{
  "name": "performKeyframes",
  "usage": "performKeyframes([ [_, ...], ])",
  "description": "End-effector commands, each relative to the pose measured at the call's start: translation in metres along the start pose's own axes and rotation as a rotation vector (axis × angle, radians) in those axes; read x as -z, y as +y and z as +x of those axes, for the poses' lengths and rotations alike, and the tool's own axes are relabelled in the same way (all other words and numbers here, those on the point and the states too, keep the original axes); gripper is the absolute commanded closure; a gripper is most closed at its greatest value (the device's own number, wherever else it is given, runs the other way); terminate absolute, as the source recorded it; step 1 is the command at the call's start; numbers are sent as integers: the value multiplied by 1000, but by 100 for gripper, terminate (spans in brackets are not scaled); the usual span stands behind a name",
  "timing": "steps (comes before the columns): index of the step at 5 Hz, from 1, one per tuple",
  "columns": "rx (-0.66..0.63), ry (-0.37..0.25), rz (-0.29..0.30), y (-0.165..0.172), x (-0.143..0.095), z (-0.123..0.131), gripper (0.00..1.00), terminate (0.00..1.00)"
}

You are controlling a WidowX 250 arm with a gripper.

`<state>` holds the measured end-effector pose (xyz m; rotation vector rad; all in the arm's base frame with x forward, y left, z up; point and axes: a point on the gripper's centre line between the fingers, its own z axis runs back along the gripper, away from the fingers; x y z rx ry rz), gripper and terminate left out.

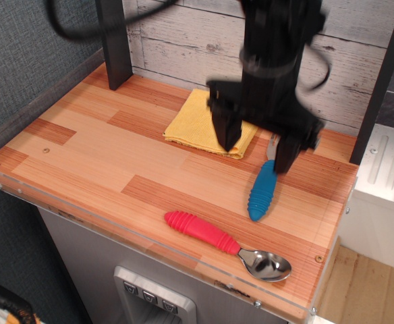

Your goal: Move the blue fork to the other side of the yellow rag.

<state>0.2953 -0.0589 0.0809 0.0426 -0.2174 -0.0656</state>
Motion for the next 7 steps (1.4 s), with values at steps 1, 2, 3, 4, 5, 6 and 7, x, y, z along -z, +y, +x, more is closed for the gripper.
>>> performKeyframes([
  [1,6,-138,-13,2,17,18,0,0],
  [2,14,-105,-30,-1,32,19,0,0],
  [3,-2,-107,-31,-2,44,22,0,0],
  [4,1,-76,-15,-5,51,24,0,0],
  [5,13,-43,-8,-6,56,25,0,0],
  [6,7,-37,-16,-5,58,25,0,0],
  [7,7,-31,-23,-7,59,26,100,0],
])
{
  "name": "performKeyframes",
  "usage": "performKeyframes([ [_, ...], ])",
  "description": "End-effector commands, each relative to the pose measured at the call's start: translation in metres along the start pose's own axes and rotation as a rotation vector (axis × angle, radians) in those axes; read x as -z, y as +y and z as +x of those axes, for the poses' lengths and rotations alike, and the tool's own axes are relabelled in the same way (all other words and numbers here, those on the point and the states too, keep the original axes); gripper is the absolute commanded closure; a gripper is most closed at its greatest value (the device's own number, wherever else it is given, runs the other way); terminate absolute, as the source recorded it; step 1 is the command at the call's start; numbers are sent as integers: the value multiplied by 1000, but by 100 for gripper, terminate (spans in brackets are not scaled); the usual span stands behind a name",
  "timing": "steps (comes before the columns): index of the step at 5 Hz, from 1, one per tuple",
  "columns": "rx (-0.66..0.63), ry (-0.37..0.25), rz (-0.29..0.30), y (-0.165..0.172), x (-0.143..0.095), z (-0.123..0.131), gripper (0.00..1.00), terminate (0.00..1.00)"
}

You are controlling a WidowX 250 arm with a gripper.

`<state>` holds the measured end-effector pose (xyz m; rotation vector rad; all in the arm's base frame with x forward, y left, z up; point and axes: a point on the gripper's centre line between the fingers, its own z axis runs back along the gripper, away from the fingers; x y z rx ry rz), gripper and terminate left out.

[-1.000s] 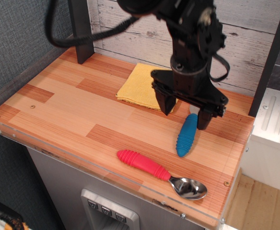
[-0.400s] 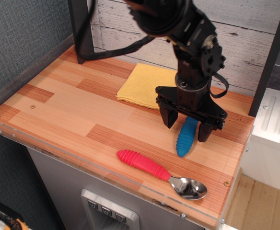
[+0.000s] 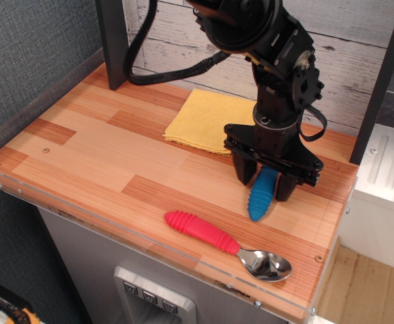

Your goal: Move the blue fork to the other side of the yellow rag.

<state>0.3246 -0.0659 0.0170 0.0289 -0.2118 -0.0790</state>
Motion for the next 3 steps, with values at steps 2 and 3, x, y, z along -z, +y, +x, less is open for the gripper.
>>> performKeyframes([
  [2,-15,-95,-75,2,-38,11,100,0],
  [3,-44,-136,-52,4,-65,9,100,0],
])
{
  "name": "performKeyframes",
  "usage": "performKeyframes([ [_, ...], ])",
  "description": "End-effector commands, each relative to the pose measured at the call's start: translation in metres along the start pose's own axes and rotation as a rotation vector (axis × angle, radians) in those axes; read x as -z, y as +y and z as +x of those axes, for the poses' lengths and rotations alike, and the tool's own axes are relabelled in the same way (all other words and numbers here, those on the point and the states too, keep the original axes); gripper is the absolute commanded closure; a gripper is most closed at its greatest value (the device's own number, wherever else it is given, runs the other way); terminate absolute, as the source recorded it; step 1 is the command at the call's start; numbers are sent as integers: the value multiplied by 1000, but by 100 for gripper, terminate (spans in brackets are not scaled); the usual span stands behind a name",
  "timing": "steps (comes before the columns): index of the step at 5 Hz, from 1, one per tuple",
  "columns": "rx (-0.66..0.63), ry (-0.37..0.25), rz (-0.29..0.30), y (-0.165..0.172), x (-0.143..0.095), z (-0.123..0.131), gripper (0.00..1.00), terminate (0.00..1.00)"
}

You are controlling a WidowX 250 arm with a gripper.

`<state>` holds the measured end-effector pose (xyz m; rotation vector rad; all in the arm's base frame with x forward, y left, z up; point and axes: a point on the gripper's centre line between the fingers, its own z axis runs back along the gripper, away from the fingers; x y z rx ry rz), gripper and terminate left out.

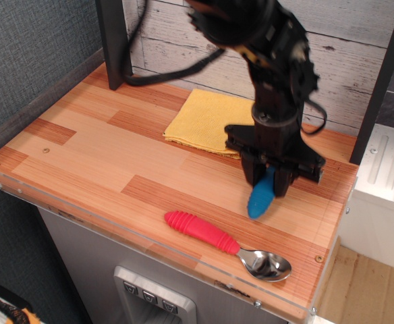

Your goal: Move the blue fork to the other side of the yellow rag.

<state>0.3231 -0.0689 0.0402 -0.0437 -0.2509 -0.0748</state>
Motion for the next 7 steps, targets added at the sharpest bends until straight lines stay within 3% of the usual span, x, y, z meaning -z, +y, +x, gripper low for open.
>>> performKeyframes([
  [1,-96,-89,51,11,-64,1,100,0],
  [2,-224,-33,60,24,-70,-4,100,0],
  [3,-474,-23,97,32,-76,-10,100,0],
  [4,-713,-80,164,42,-78,-19,100,0],
  [5,-962,-130,191,60,-80,-27,100,0],
  [6,-1222,-140,190,79,-74,-31,100,0],
  [7,-1467,-161,240,95,-72,-35,100,0],
])
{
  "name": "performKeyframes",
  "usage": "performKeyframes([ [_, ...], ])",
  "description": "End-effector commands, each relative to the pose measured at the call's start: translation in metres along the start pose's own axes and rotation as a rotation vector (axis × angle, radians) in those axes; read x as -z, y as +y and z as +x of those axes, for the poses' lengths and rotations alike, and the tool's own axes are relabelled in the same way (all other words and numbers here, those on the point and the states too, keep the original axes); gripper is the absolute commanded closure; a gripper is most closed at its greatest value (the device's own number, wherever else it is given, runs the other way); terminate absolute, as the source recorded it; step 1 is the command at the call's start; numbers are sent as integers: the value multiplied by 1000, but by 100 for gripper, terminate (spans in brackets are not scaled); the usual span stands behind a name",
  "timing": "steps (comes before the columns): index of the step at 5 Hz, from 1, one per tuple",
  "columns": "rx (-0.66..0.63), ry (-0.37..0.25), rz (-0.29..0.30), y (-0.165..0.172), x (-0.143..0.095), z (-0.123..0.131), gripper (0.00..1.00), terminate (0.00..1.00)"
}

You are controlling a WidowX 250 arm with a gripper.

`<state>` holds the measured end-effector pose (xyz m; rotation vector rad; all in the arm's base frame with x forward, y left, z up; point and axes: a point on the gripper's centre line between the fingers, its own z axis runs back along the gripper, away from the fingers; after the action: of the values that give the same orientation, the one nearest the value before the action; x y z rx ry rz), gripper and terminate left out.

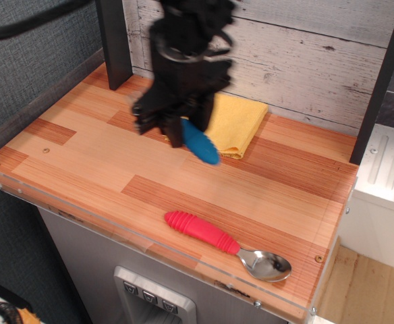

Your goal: Move the blue fork to the other side of the yellow rag.

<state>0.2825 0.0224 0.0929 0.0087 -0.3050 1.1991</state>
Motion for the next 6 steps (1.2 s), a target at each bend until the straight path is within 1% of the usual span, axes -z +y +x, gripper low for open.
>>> performKeyframes([
  [1,-475,-42,36,11,7,25,100,0],
  [2,-722,-58,85,14,18,37,100,0],
  [3,-942,-71,99,19,24,49,100,0],
  [4,-1048,-96,93,17,30,65,100,0],
  [5,-1052,-150,124,13,36,82,100,0],
  [6,-1089,-161,114,15,46,100,100,0],
])
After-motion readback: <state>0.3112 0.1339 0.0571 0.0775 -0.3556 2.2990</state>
